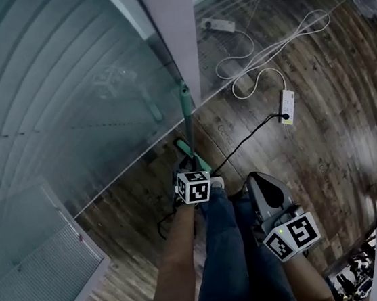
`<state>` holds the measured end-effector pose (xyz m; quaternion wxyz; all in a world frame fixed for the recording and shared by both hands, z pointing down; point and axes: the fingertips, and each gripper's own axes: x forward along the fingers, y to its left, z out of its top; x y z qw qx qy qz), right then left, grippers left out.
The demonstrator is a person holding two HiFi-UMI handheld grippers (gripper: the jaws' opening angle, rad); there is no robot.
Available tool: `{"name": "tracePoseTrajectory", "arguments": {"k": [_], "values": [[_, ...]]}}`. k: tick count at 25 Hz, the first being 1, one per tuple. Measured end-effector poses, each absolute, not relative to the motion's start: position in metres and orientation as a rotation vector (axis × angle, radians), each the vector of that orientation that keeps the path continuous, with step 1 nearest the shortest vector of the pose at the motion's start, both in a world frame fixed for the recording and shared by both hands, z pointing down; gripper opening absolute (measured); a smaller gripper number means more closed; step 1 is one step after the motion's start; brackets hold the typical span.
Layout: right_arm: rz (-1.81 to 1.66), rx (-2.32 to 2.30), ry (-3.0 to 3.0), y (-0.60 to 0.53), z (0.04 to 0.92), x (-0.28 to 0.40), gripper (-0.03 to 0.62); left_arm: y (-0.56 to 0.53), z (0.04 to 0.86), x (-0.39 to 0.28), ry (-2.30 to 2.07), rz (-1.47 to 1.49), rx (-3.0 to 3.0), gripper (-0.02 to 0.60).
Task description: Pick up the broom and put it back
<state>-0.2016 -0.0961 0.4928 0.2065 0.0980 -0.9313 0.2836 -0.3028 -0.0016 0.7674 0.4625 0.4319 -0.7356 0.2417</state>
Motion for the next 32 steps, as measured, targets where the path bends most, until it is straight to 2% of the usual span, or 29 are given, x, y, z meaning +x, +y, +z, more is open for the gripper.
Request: {"name": "tracePoseTrajectory", "arguments": {"k": [7,16,32], "values": [[0.713,0.194,-2.593,-0.081,0.453,-0.196,0.003,-0.004,0.689,-0.278,-1.843,0.501,1.111,0.009],[0.594,0.097,-2.591,-0.053,0.393,-0.174,0.003,0.003,0.583,-0.251,-1.866,0.472,1.244,0.006],[0.467,0.113,-2.639,-0.05,0.286,-0.141,0.003,0.01,0.395,-0.211,-1.916,0.147,1.212,0.006]]}}
